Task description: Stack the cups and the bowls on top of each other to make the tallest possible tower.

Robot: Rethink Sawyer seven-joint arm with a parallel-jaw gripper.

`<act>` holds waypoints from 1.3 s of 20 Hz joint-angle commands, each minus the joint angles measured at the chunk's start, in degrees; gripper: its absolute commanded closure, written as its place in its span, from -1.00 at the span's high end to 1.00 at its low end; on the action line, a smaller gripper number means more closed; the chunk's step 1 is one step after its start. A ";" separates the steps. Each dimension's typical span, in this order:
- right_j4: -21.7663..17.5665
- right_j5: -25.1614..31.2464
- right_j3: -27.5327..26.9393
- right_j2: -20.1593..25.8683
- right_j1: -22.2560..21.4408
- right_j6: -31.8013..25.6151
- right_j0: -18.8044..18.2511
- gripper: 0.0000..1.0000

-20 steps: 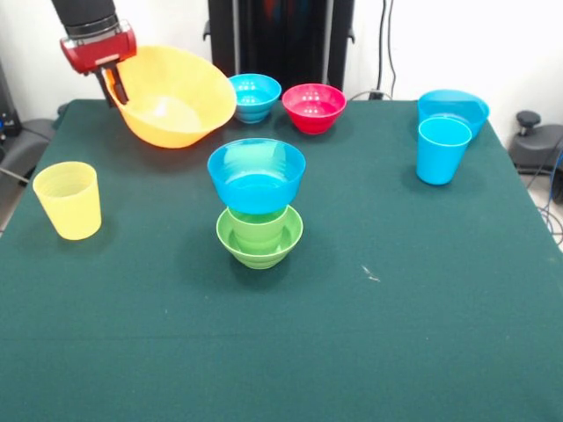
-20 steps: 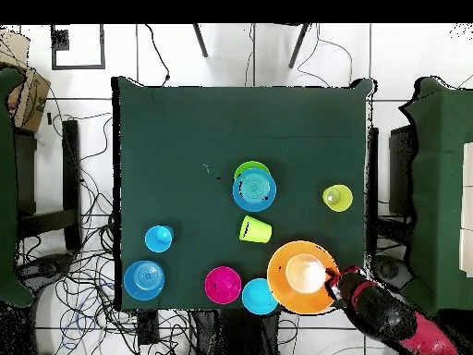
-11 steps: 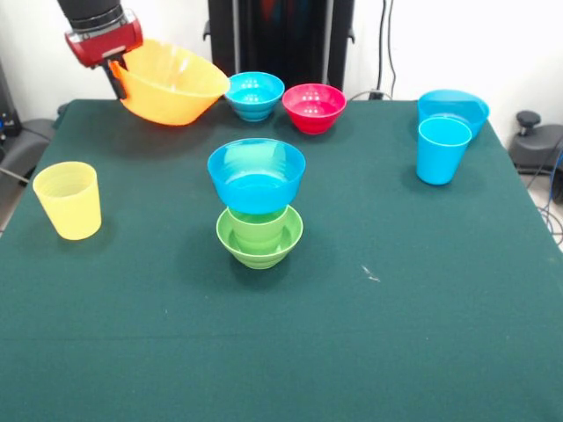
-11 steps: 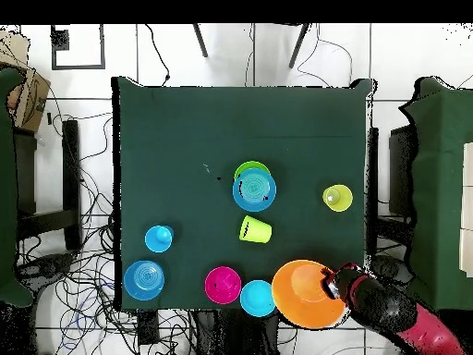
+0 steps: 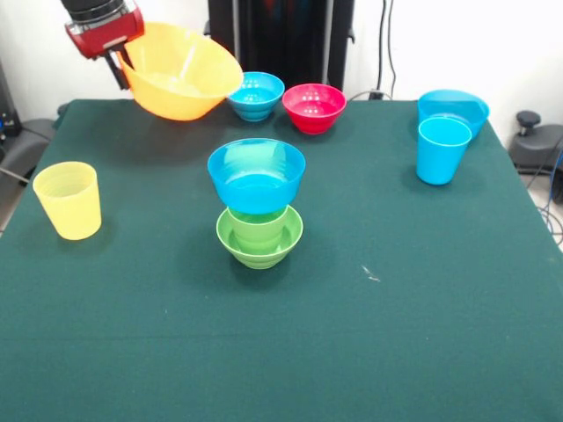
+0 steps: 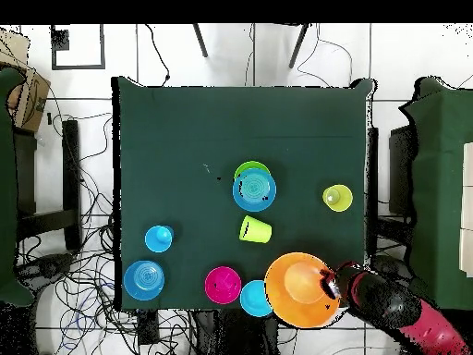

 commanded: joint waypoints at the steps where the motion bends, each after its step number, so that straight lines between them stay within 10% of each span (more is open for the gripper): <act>1: 3.43 8.34 -2.72 -1.13 -0.73 10.86 3.84 -1.00; 15: 4.24 12.12 -5.75 -2.82 -1.11 11.46 5.85 -1.00; 26: 3.70 24.08 -13.10 -12.44 -3.76 19.49 19.33 -1.00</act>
